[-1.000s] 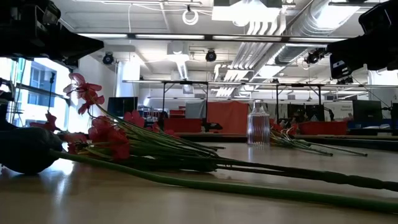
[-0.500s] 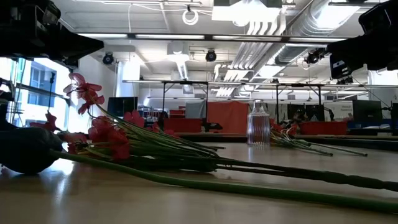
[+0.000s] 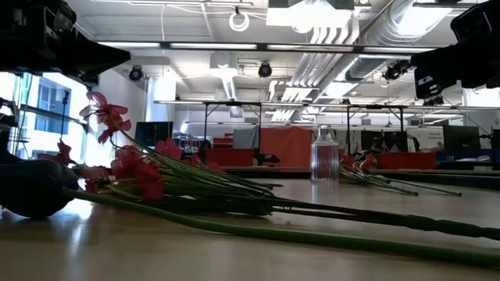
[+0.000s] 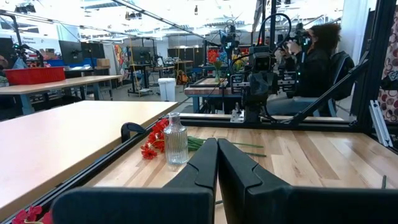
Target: Sort flowers into vase by color
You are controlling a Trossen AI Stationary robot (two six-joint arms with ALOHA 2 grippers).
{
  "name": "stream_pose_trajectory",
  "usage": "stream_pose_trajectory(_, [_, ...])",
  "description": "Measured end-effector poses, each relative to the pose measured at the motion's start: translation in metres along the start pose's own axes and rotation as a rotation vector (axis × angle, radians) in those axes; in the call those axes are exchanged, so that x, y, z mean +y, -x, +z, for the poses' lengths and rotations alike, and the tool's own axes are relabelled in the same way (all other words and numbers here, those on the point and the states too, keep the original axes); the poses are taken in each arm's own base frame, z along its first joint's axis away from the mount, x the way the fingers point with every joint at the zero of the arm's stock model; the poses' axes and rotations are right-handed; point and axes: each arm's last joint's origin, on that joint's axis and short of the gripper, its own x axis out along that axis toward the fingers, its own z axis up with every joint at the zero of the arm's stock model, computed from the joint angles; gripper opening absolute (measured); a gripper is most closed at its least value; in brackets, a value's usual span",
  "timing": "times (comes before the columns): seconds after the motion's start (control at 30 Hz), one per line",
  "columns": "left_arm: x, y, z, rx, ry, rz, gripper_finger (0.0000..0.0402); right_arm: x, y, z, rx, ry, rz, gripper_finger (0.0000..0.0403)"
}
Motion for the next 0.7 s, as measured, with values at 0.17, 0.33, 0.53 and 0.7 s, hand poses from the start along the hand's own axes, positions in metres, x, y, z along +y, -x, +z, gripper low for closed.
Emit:
stream_pose_trajectory(0.17, [0.000,0.000,0.000,0.000,0.000,0.000,0.0000,-0.005,0.000,0.003,-0.036,-0.025,-0.185,0.0000])
stream_pose_trajectory(0.33, [0.000,0.000,0.000,0.000,0.000,0.000,0.0000,-0.007,0.007,0.032,-0.395,-0.396,-0.213,0.0000])
stream_pose_trajectory(0.53, [0.000,0.000,0.000,0.000,0.000,0.000,0.0000,-0.015,0.033,0.066,-0.947,-0.721,-0.376,0.0000])
stream_pose_trajectory(0.7, [0.000,0.000,0.000,0.000,0.000,0.000,0.0000,-0.014,0.037,0.099,-1.006,-0.683,-0.330,0.0000])
